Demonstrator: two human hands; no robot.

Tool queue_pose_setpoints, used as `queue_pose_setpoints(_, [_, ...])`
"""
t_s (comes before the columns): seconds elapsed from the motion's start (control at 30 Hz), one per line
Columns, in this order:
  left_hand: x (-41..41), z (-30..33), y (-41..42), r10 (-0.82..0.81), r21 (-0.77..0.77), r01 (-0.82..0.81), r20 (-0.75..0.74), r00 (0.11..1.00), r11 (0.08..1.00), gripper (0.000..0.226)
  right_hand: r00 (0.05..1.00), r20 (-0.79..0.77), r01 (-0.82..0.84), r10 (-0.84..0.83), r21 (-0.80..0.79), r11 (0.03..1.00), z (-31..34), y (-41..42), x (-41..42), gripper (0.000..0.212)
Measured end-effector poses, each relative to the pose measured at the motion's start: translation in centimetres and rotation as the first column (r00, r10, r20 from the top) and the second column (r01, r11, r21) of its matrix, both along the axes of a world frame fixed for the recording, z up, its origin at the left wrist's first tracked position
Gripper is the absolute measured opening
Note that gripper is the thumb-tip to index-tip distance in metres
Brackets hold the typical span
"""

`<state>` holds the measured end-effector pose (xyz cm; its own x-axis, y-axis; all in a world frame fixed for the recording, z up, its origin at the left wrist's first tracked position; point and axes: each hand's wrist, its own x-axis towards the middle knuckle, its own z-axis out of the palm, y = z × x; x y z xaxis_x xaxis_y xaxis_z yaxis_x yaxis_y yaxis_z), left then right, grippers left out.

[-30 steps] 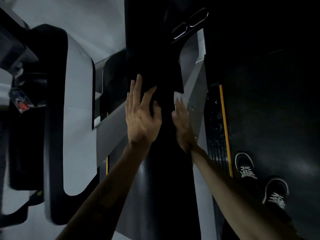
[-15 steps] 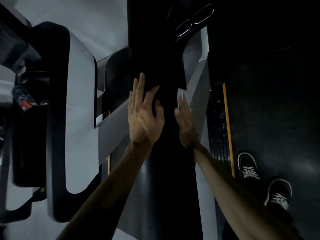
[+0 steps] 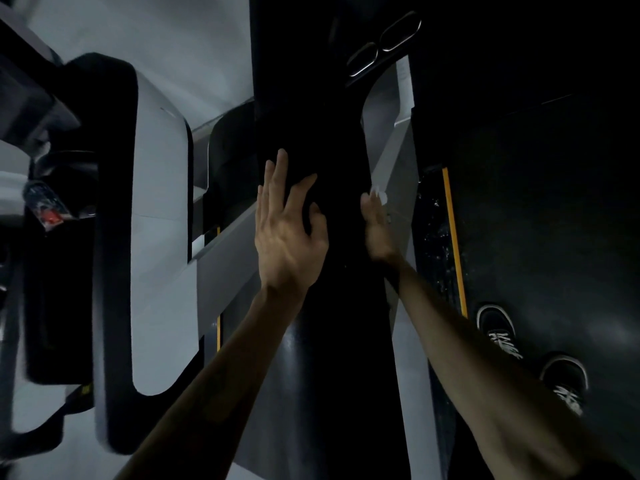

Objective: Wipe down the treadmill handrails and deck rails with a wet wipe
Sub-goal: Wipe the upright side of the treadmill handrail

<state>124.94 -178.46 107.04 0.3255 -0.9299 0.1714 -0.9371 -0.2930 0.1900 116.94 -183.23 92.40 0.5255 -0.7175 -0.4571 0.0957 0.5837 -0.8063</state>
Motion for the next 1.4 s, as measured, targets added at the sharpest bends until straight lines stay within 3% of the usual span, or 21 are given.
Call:
queue_pose_setpoints(0.1, [0.1, 0.0, 0.1, -0.007, 0.000, 0.007, -0.005, 1.000, 1.000, 0.044, 0.999, -0.041, -0.025, 0.026, 0.023, 0.999, 1.3, -3.8, 1.2, 0.064])
queue_pose_setpoints(0.17, [0.1, 0.1, 0.0, -0.010, 0.001, 0.010, -0.009, 1.000, 1.000, 0.044, 0.999, 0.024, 0.025, -0.024, -0.037, 0.999, 2.5, -4.6, 1.8, 0.063])
queue_pose_setpoints(0.27, [0.1, 0.1, -0.1, -0.011, -0.003, 0.011, 0.000, 1.000, 1.000, 0.043, 0.983, 0.157, 0.125, -0.092, -0.210, 0.970, 3.8, -2.4, 1.1, 0.059])
queue_pose_setpoints(0.37, [0.1, 0.0, -0.1, -0.019, -0.010, 0.019, 0.001, 1.000, 1.000, 0.043, 0.992, 0.102, 0.113, -0.079, -0.389, 0.914, 2.5, 1.5, -0.5, 0.059])
queue_pose_setpoints(0.5, [0.1, 0.1, -0.1, -0.001, -0.014, 0.001, 0.007, 1.000, 1.000, 0.043, 0.998, 0.044, 0.057, -0.046, -0.281, 0.958, 0.5, 2.6, -0.9, 0.058])
queue_pose_setpoints(0.67, [0.2, 0.0, -0.1, -0.005, -0.023, 0.005, 0.007, 1.000, 1.000, 0.042, 0.993, 0.116, 0.036, -0.031, -0.045, 0.998, 1.6, -4.8, 1.4, 0.063])
queue_pose_setpoints(0.8, [0.3, 0.0, -0.2, -0.003, -0.024, 0.004, 0.042, 0.999, 1.000, 0.040, 0.995, 0.099, 0.046, -0.033, -0.135, 0.990, 3.1, -5.7, 2.2, 0.064])
queue_pose_setpoints(0.97, [0.0, 0.2, -0.4, 0.005, -0.025, -0.004, 0.063, 0.998, 1.000, 0.038, 0.997, 0.063, 0.067, -0.048, -0.364, 0.929, 2.2, 1.0, -0.3, 0.058])
queue_pose_setpoints(1.07, [-0.1, 0.4, -0.3, 0.010, -0.024, -0.009, 0.063, 0.998, 1.000, 0.037, 1.000, 0.005, 0.027, -0.027, -0.322, 0.946, 1.3, 2.6, -0.7, 0.056])
queue_pose_setpoints(1.23, [-0.2, 0.6, -0.3, 0.021, -0.034, -0.019, 0.051, 0.998, 0.999, 0.037, 1.000, -0.015, 0.022, -0.024, -0.143, 0.989, 3.9, -3.9, 1.5, 0.062])
queue_pose_setpoints(1.4, [-0.3, 0.8, -0.5, 0.041, -0.028, -0.040, 0.053, 0.998, 0.999, 0.034, 0.998, 0.061, 0.053, -0.033, -0.351, 0.935, 5.5, -2.8, 1.7, 0.060])
